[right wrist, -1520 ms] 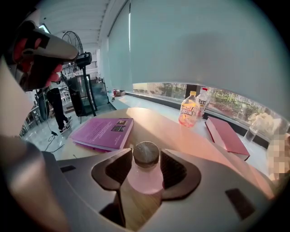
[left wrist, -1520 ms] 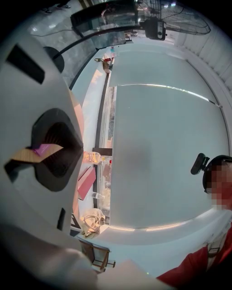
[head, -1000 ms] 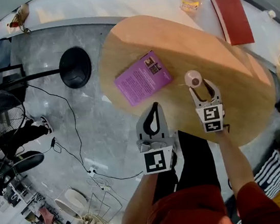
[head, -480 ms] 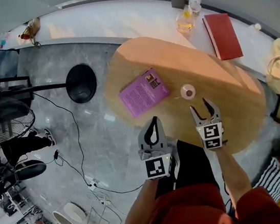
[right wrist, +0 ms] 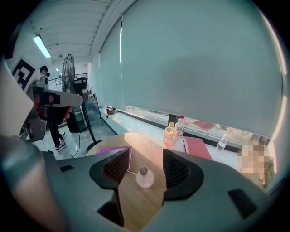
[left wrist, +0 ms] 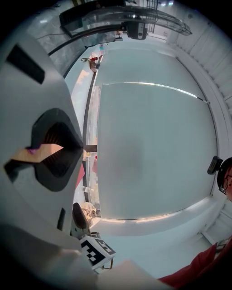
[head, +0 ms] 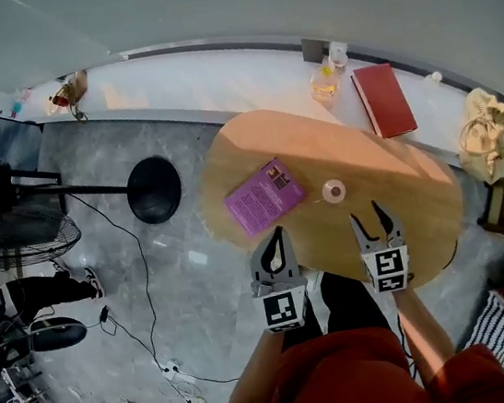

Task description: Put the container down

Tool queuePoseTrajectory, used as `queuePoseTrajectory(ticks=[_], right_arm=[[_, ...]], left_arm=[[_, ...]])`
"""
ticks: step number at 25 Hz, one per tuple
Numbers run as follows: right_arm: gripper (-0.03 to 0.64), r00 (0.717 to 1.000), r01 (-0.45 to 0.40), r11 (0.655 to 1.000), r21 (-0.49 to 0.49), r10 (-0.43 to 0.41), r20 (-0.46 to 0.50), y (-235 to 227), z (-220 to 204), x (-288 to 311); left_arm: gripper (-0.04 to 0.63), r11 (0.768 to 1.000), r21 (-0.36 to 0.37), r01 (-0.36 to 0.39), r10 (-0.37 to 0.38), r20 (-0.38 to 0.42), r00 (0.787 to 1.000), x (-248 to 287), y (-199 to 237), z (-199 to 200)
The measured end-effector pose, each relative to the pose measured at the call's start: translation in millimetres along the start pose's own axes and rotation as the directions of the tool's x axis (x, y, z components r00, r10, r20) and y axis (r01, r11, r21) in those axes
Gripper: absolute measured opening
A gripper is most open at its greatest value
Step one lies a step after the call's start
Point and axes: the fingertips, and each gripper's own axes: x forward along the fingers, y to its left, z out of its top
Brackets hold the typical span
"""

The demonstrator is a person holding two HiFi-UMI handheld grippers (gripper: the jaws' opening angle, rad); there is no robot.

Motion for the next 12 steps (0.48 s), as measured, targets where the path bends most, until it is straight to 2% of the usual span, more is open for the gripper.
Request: queuePoseTrajectory(ticks=[7, 12], right_arm=[[0.229, 0.992, 0.064, 0.998, -0.013, -0.062, 0.113, 15, 66, -44], [0.229, 0.967, 0.129, 0.992, -0.005, -0.124, 0.224, 21, 122, -79]], left_arm=[[0.006, 0.998, 0.049, 0.025, -0.028, 0.044, 0.999, -17, 23, 39], [0.006, 0.994, 0.084, 0.072, -0.08, 0.098, 0.992, -32, 33, 80]])
